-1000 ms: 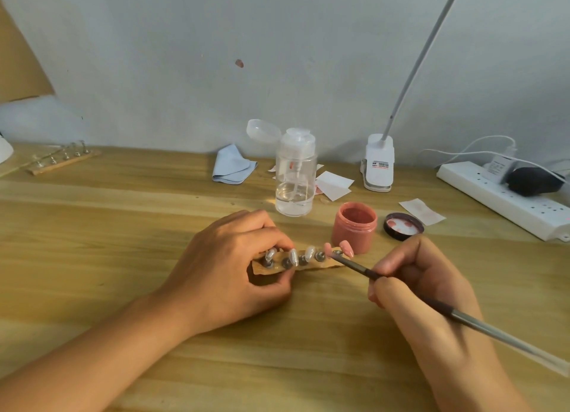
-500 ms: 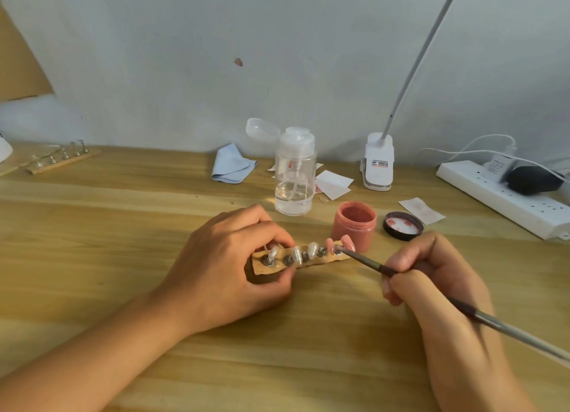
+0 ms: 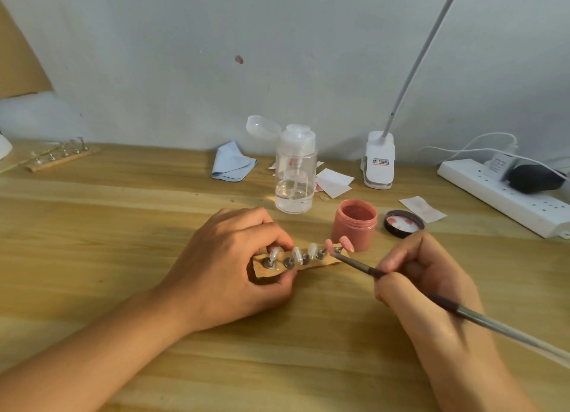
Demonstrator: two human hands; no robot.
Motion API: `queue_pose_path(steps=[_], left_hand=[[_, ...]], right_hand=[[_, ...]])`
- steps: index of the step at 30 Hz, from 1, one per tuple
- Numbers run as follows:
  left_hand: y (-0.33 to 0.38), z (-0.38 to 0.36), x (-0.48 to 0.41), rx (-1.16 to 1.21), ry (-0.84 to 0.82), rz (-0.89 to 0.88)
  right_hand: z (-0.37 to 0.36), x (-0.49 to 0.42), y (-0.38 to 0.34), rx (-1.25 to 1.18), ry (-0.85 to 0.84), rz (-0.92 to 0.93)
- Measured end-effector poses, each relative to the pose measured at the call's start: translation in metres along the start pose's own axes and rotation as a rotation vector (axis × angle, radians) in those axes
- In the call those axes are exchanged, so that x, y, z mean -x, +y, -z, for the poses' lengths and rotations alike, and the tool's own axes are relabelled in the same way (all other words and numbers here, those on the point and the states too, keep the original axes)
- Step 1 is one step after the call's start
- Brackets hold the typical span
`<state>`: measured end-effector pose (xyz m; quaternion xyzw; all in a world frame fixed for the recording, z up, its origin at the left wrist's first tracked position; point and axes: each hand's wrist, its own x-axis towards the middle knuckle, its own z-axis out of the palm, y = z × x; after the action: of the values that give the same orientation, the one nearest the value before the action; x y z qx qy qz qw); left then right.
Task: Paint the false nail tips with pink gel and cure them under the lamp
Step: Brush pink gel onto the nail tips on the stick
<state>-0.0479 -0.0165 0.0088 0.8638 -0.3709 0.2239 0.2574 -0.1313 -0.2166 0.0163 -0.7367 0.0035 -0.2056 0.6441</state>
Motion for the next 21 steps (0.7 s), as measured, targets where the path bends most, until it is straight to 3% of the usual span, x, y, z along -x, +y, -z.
queue_pose_path(steps=[5,21], left_hand=[[0.0002,-0.0002,-0.0001,-0.006,0.004,0.001],[0.0010,-0.0002,-0.0010,-0.014,-0.004,-0.018]], right_hand=[[0.0040,-0.0056,0.0039,-0.078,0.109,-0.035],[0.0008,0.0011,0.0044,-0.006,-0.012,0.035]])
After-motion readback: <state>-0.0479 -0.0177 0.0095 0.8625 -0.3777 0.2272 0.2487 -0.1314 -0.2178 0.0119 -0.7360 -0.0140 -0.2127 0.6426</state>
